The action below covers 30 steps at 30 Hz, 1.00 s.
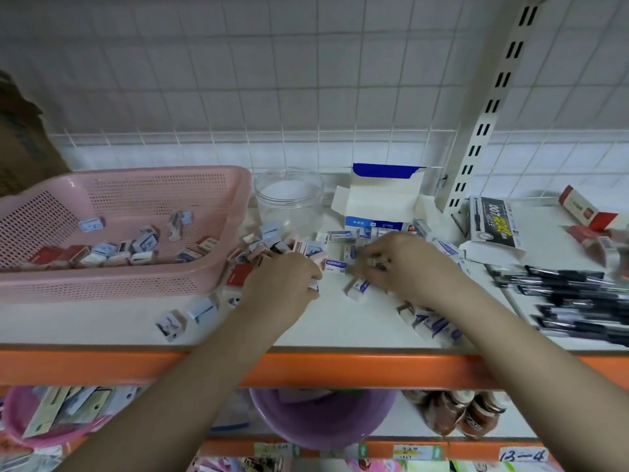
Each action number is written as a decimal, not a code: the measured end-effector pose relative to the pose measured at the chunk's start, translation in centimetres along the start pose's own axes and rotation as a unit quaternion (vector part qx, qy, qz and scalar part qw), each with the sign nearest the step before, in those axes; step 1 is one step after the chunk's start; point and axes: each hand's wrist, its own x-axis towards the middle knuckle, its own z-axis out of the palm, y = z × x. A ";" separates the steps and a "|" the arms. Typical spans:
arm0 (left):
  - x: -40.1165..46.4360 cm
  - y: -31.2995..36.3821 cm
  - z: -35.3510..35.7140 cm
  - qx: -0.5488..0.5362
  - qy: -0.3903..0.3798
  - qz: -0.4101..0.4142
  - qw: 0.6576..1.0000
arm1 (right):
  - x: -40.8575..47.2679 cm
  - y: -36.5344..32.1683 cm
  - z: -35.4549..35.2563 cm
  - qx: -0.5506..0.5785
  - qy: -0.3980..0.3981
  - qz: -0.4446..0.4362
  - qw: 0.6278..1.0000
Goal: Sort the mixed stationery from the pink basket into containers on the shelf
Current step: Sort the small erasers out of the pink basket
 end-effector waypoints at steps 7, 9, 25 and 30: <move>1.1 1.0 -2.9 -0.010 0.041 -0.003 0.999 | 2.5 -1.2 3.0 -0.129 0.028 0.040 0.990; 3.4 1.5 -3.2 0.003 0.066 -0.007 0.998 | 1.9 -0.1 2.5 -0.155 0.049 0.074 0.984; 10.7 2.8 -0.2 0.110 -0.016 0.007 0.994 | -1.4 2.1 2.2 -0.088 0.048 -0.062 0.993; 11.4 4.5 0.7 0.081 -0.038 0.006 0.996 | -5.6 4.4 -2.1 -0.010 0.014 0.000 1.000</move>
